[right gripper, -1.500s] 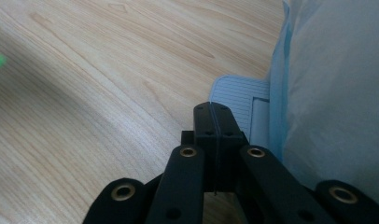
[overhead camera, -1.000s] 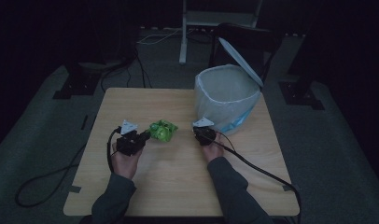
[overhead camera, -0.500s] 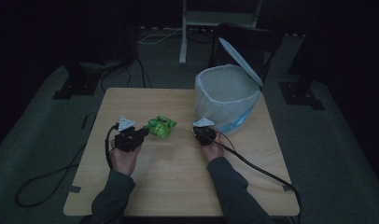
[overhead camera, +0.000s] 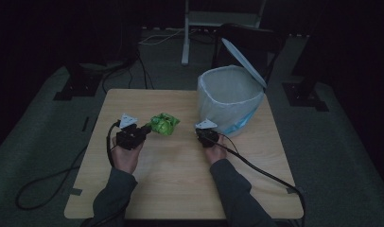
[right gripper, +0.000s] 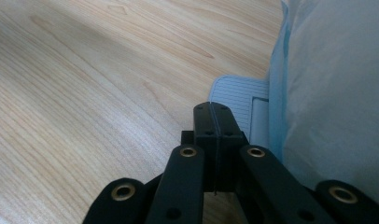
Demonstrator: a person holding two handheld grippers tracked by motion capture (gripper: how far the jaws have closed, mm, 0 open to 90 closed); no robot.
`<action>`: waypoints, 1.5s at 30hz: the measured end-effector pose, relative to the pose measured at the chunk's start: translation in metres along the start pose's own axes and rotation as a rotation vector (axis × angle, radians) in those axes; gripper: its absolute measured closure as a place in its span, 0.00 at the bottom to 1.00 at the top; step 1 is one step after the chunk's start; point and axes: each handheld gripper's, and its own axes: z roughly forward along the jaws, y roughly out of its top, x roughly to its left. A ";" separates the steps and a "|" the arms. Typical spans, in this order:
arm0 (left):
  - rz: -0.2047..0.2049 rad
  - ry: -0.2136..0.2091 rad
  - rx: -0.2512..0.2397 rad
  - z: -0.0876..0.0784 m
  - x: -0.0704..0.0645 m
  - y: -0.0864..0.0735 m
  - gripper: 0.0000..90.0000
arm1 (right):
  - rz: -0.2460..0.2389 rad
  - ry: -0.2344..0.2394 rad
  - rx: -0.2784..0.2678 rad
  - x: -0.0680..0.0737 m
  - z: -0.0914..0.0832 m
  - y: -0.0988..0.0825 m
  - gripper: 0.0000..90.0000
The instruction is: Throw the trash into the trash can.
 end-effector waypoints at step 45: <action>0.035 -0.006 -0.051 -0.005 -0.004 0.048 0.95 | -0.009 0.001 -0.002 0.000 0.000 0.000 1.00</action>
